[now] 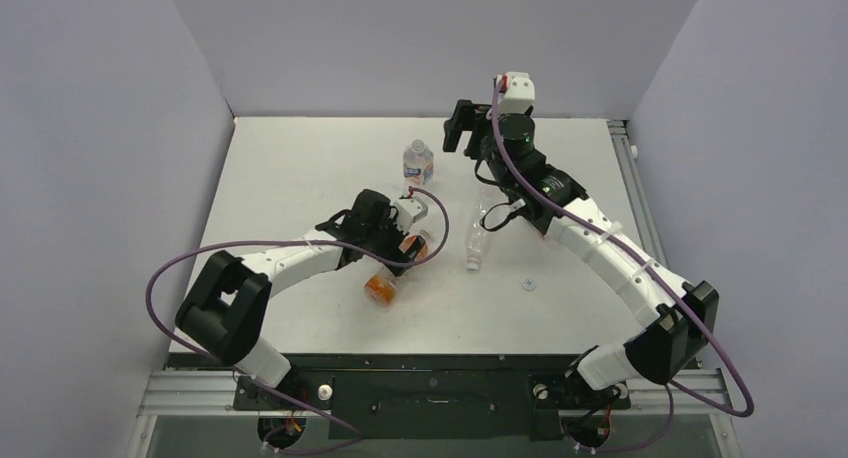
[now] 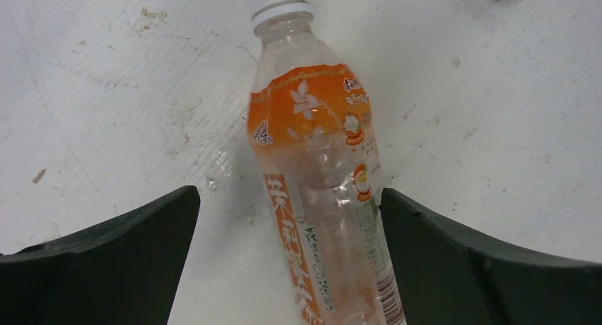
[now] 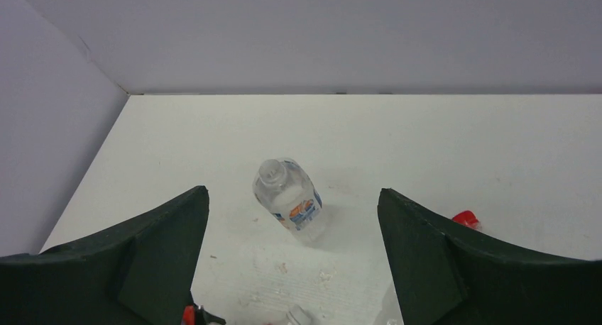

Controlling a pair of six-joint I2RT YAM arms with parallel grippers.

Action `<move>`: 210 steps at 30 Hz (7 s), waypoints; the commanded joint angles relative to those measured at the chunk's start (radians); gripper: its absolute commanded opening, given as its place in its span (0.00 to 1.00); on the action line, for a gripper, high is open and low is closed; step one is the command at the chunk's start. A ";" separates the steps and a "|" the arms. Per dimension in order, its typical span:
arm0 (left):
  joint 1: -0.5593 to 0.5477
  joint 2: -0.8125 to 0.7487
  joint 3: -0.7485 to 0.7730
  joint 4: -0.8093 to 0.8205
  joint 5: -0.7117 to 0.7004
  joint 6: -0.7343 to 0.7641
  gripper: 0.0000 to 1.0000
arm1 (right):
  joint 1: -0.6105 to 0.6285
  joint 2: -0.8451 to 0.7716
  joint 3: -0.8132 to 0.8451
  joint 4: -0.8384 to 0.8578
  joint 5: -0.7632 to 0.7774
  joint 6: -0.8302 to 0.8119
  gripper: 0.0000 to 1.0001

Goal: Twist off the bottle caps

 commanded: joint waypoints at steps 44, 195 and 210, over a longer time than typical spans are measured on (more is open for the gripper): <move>-0.013 -0.623 0.141 0.237 0.352 -0.169 0.43 | 0.280 -0.290 0.056 -0.066 -0.139 0.362 0.73; -0.010 -0.615 0.202 0.212 0.420 -0.219 0.07 | 0.317 -0.191 0.409 -0.288 -0.295 0.012 0.74; -0.015 -0.595 0.169 0.204 0.208 -0.045 0.09 | 0.414 0.064 0.714 -0.587 0.015 0.091 0.78</move>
